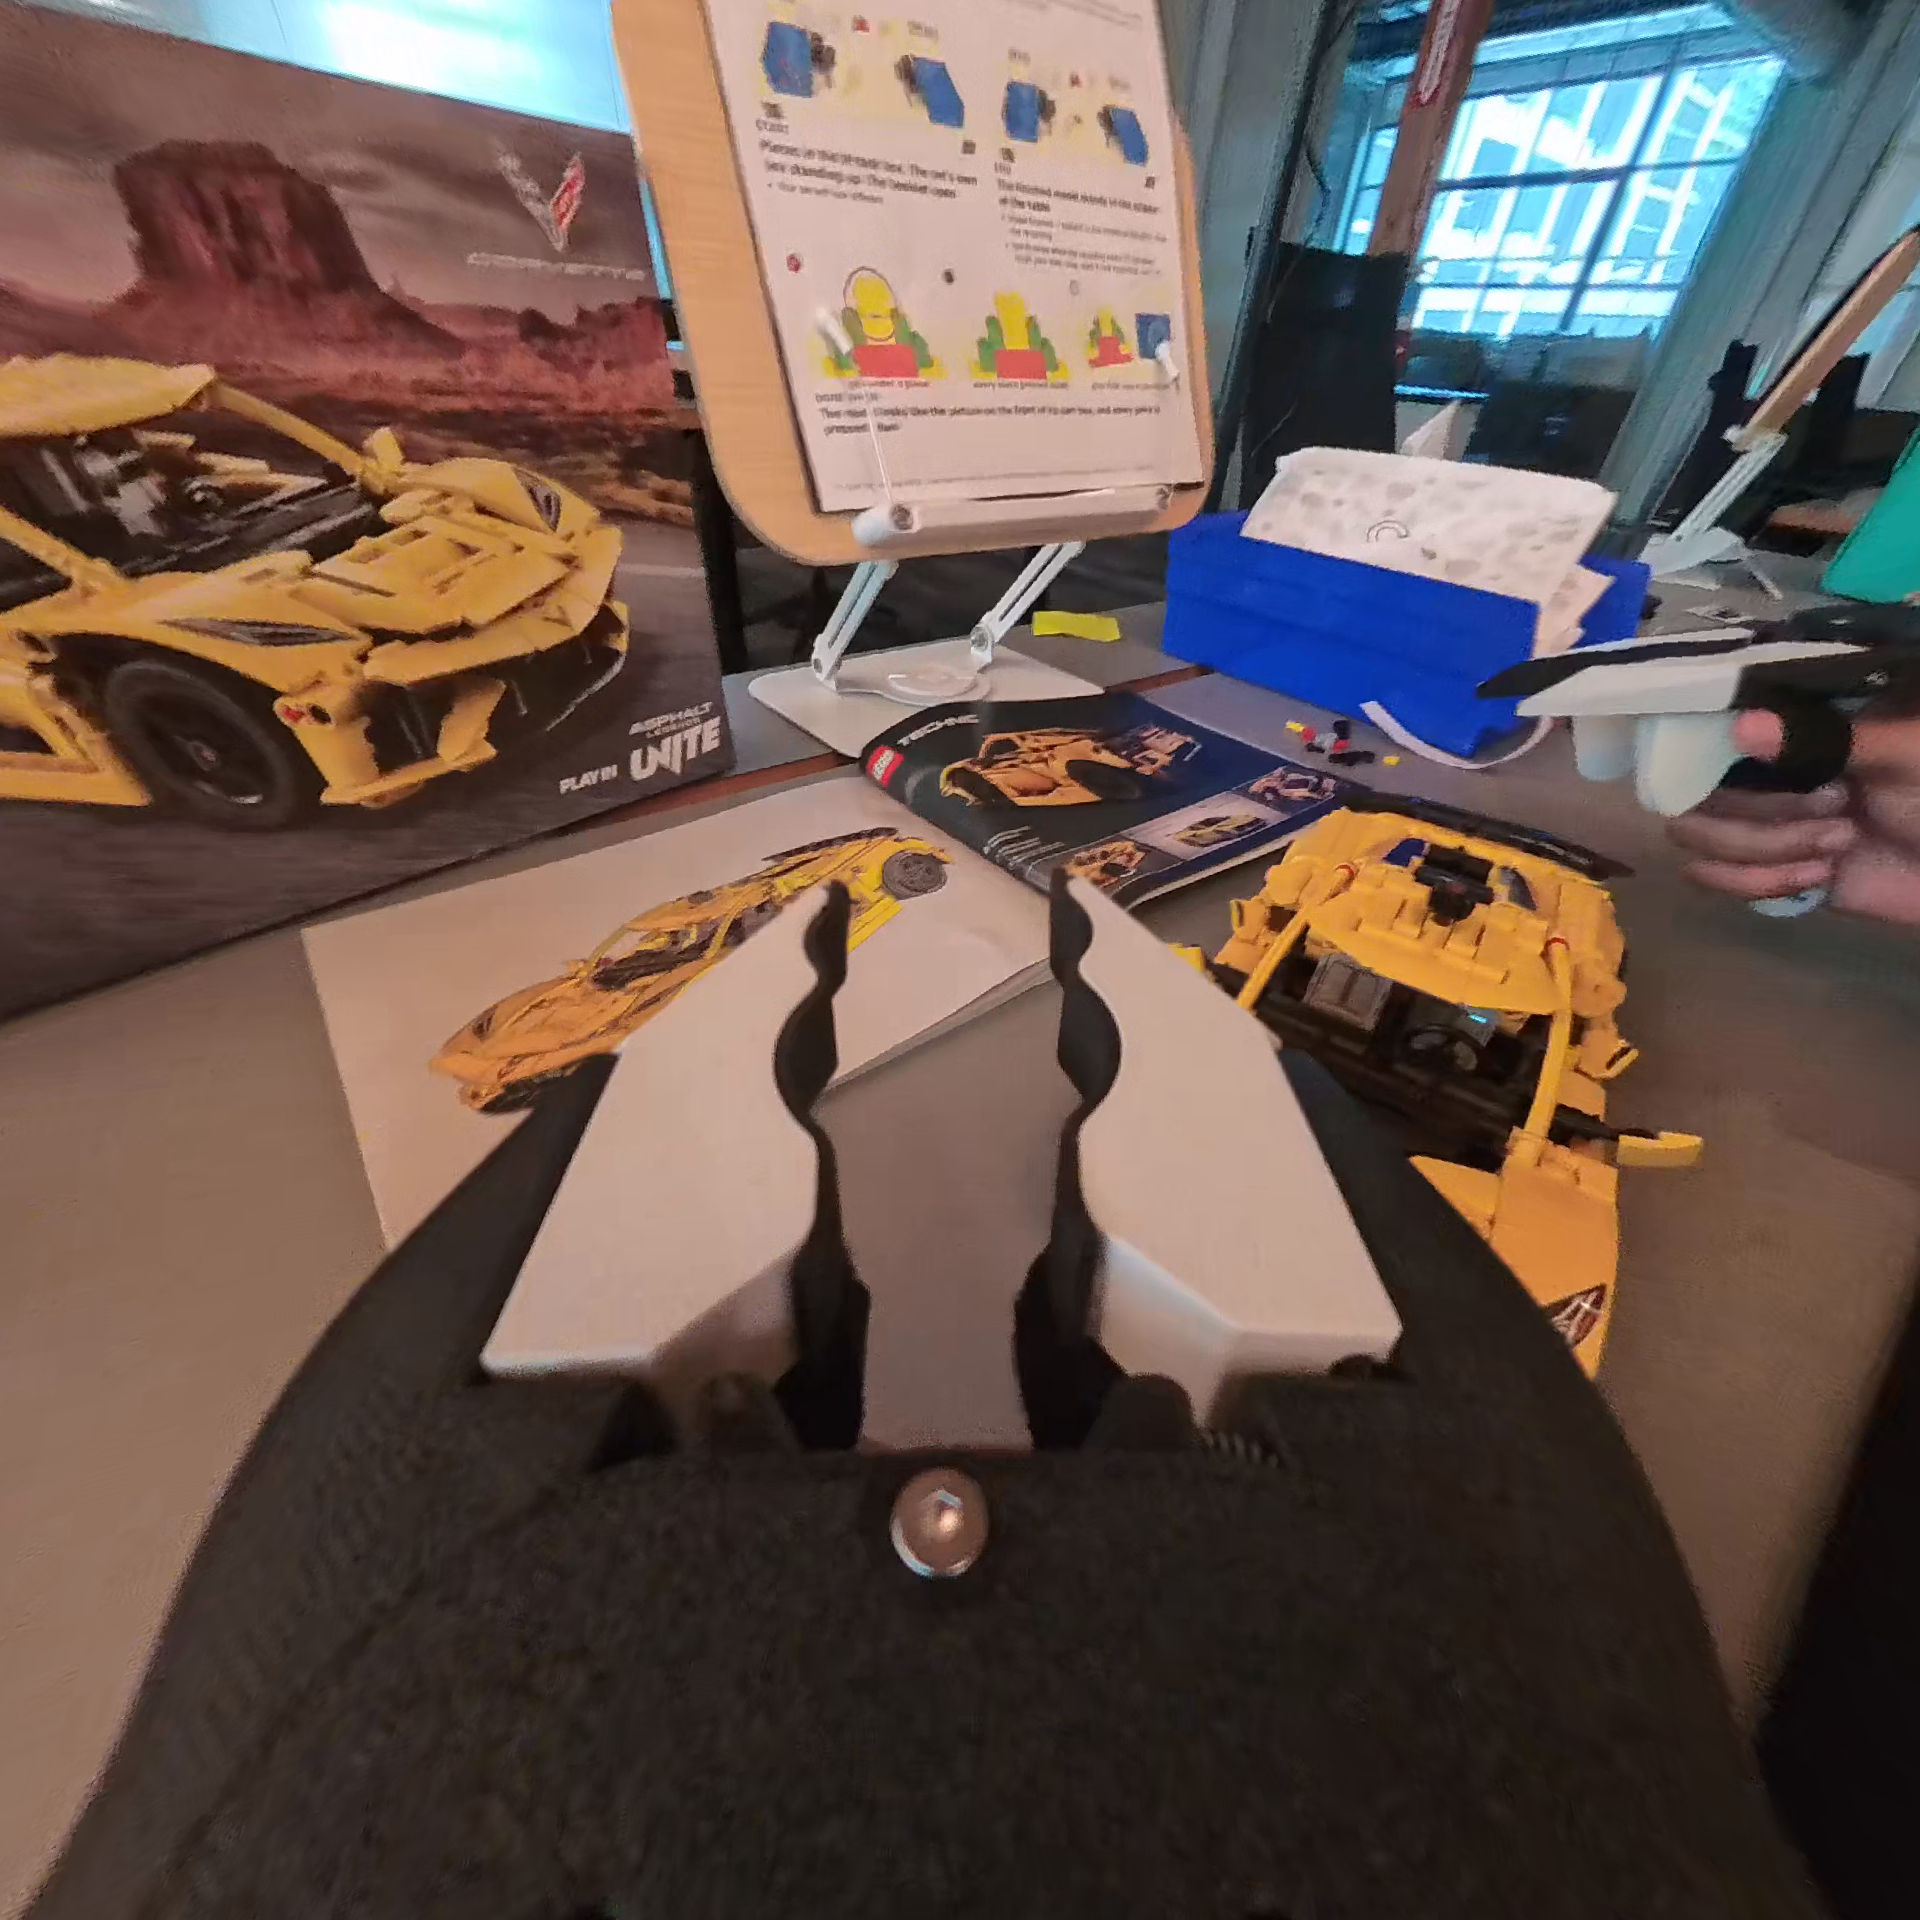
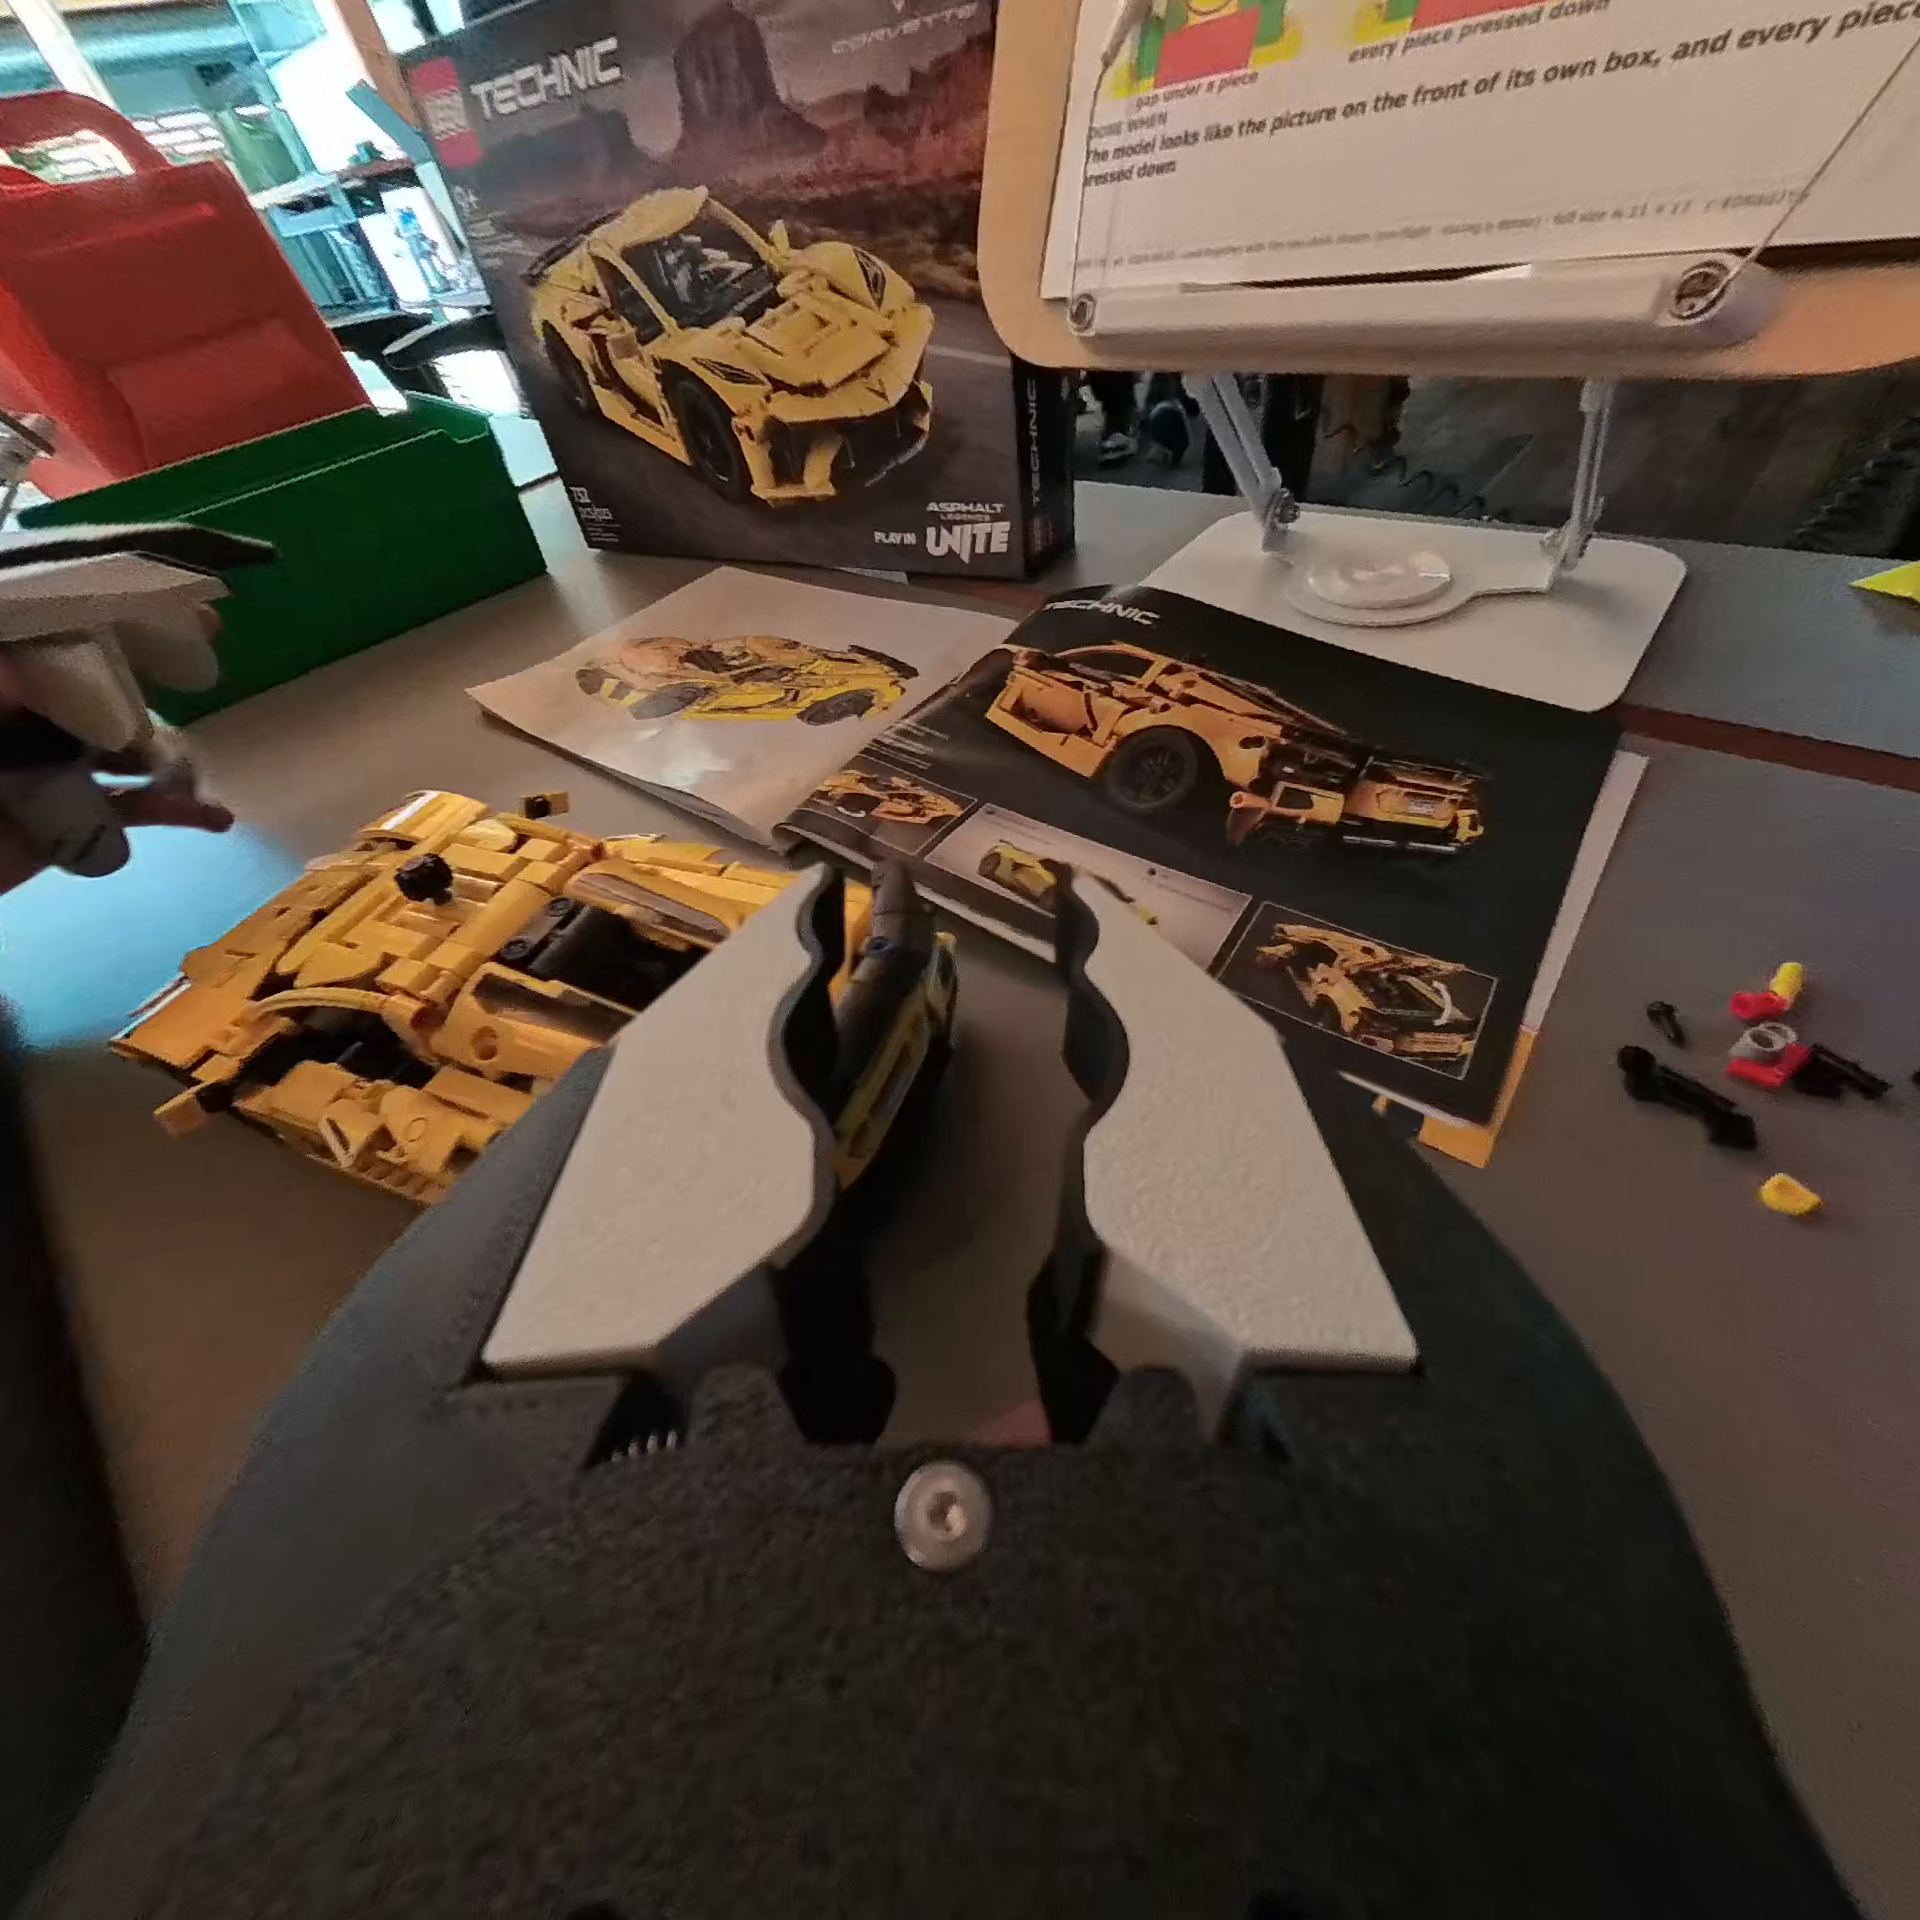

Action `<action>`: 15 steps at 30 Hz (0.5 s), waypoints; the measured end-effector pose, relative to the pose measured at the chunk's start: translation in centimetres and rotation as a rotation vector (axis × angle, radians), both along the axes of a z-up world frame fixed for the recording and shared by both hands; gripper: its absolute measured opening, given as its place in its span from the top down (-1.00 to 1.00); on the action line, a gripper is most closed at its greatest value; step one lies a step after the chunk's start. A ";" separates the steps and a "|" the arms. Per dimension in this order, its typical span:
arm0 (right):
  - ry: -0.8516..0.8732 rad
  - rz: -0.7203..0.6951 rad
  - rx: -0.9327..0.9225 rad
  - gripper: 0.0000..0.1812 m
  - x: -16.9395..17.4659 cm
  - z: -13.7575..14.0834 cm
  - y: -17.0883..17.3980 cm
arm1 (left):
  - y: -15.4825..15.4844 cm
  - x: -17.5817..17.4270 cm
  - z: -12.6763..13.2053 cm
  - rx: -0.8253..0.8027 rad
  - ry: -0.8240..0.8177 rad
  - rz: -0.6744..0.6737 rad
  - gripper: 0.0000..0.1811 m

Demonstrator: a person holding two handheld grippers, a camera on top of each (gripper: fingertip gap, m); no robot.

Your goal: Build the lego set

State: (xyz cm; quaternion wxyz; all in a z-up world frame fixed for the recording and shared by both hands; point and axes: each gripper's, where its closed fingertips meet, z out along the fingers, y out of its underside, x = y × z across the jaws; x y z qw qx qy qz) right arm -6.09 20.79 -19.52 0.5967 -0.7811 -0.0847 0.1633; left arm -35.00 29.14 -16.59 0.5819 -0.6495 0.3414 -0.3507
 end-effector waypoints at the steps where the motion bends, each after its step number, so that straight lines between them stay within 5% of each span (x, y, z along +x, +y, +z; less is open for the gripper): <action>1: -0.005 -0.012 -0.010 0.58 0.3 -0.2 0.1 | 0.2 -0.1 -0.3 -0.015 0.009 0.010 0.56; 6: -0.003 -0.042 -0.048 0.60 1.3 -1.1 0.5 | 0.2 0.2 -2.7 -0.125 0.103 0.015 0.65; 15: 0.032 -0.063 -0.049 0.65 2.2 -1.1 0.5 | 1.1 -0.5 -3.3 -0.223 0.042 0.048 0.73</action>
